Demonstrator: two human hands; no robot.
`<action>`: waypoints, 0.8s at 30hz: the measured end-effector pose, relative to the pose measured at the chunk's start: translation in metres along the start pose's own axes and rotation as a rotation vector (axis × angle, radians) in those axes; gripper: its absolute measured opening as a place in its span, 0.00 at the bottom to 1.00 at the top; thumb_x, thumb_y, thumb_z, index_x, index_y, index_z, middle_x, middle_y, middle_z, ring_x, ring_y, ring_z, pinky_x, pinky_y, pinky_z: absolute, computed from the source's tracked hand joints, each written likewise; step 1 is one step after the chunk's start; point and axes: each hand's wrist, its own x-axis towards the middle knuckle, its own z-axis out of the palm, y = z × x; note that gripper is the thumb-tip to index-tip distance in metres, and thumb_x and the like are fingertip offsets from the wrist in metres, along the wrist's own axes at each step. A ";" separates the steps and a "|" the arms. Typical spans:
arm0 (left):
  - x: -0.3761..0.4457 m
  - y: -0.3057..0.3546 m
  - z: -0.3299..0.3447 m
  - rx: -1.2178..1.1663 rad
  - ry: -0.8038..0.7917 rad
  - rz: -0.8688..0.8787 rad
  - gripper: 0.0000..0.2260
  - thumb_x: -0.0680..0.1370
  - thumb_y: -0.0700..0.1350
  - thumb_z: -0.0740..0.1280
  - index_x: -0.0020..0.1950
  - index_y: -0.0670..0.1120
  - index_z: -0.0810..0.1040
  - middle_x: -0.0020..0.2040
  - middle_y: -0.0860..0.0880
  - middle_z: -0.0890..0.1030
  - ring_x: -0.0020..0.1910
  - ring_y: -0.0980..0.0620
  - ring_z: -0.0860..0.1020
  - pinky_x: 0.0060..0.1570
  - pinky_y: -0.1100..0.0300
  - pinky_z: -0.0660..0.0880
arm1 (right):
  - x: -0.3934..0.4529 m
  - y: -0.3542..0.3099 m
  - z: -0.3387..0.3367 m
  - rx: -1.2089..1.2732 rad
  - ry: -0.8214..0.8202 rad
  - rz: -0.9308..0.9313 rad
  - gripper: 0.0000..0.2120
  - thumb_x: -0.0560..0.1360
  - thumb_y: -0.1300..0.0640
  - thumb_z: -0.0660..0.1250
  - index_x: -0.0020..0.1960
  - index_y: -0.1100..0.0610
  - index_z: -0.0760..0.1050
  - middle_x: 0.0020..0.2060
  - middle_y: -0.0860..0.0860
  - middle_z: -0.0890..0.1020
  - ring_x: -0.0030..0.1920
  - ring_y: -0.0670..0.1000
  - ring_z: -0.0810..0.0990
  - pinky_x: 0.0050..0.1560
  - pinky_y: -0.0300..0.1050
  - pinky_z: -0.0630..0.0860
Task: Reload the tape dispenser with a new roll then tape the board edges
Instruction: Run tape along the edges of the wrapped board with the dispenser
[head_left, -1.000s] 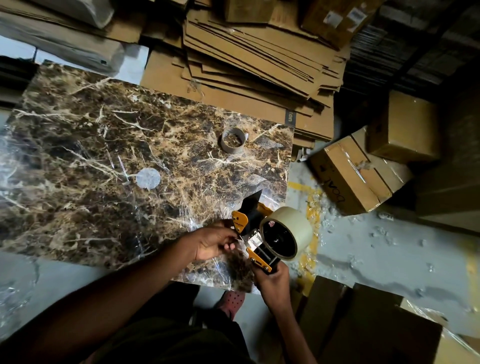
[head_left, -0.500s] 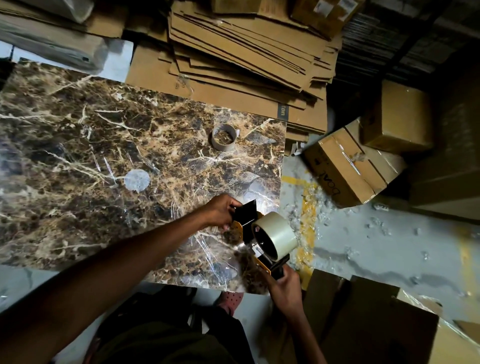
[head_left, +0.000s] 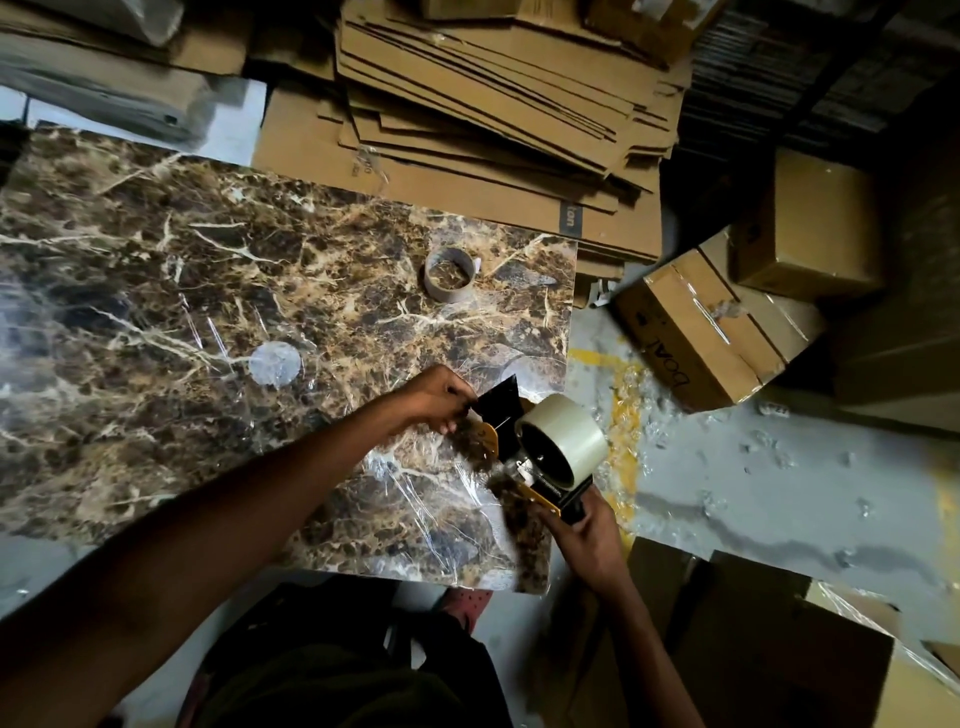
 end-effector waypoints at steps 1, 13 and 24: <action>-0.001 0.002 -0.001 -0.076 -0.025 -0.021 0.05 0.83 0.40 0.69 0.52 0.44 0.86 0.37 0.48 0.86 0.27 0.58 0.80 0.26 0.64 0.76 | 0.002 0.004 -0.001 -0.019 0.004 0.003 0.18 0.72 0.50 0.77 0.61 0.50 0.78 0.54 0.41 0.84 0.55 0.39 0.82 0.52 0.34 0.79; 0.022 -0.017 0.037 0.376 0.345 0.108 0.09 0.76 0.53 0.77 0.37 0.64 0.83 0.48 0.59 0.88 0.48 0.57 0.86 0.59 0.49 0.81 | 0.021 0.031 0.012 0.041 -0.003 0.036 0.13 0.74 0.57 0.76 0.57 0.49 0.79 0.50 0.42 0.86 0.50 0.39 0.84 0.45 0.29 0.77; 0.045 -0.022 0.047 0.591 0.409 0.147 0.22 0.84 0.61 0.58 0.50 0.47 0.83 0.38 0.50 0.84 0.34 0.52 0.82 0.38 0.57 0.79 | 0.052 0.071 -0.012 -0.023 -0.090 -0.076 0.13 0.73 0.50 0.76 0.56 0.50 0.80 0.48 0.44 0.85 0.49 0.45 0.83 0.49 0.45 0.80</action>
